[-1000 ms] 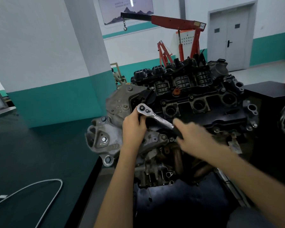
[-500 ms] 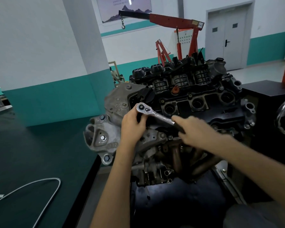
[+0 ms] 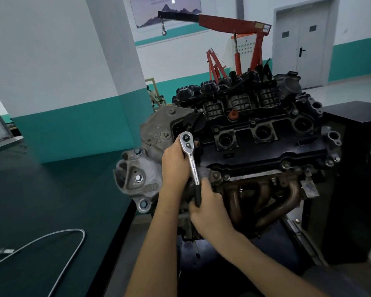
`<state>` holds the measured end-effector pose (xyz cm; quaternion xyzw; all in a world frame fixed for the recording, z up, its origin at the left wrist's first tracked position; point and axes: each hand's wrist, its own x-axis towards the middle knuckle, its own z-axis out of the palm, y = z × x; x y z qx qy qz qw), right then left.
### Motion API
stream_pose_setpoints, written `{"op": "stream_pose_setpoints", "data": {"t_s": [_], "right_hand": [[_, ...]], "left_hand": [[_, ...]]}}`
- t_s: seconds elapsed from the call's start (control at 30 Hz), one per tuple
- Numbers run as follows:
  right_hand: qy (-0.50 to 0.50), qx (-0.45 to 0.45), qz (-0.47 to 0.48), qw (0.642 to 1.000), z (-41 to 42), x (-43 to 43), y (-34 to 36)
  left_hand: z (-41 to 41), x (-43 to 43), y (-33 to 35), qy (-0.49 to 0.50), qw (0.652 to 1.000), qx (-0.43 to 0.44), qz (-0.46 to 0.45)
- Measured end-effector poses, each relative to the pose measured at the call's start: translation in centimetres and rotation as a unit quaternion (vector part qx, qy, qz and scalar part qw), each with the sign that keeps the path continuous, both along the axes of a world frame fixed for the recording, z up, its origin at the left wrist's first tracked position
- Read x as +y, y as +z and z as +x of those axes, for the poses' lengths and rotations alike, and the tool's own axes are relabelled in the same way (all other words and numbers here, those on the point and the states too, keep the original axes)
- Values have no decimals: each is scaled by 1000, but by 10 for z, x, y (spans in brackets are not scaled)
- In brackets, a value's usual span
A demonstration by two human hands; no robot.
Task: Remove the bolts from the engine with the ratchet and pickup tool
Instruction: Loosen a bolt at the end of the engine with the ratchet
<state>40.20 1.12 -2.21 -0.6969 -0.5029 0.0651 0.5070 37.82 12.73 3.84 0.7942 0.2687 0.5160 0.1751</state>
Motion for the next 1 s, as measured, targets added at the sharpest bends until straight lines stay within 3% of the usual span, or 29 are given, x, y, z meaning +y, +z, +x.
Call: {"op": "stream_pose_setpoints", "data": {"t_s": [0.1,0.17,0.27,0.37,0.43,0.47,0.57,0.6,0.73,0.9,1.0], "right_hand": [[23,-27,-30,999,20,-10,10],[32,-122,-72,989,51,-23,24],[-43,-382,-153,910,107,-29,65],[-65,-483,-175,855,135,-25,95],[-85,-484,-160,856,129,-27,88],[-88,-456,-147,873,119,-29,77],[-32,-231,-89,968,69,-31,31],[-14,-159,-71,985,50,-26,19],[-7,-13,-4,1000,-2,0,-3],[20,-93,-66,993,44,-15,13],[-14,-296,-132,946,101,-27,49]], "left_hand": [[0,3,-1,-28,999,-13,7],[-1,5,0,-54,998,-26,18],[-3,8,1,-89,995,-28,26],[-3,4,2,-86,996,-20,12],[-2,2,1,-76,997,-27,4],[-1,2,1,-67,997,-28,4],[0,2,1,-38,999,-18,-2],[1,3,0,-40,999,-15,-9],[2,5,-3,-42,998,-26,-37],[-2,6,0,-80,996,-35,5],[-4,6,3,-103,994,-25,37]]}}
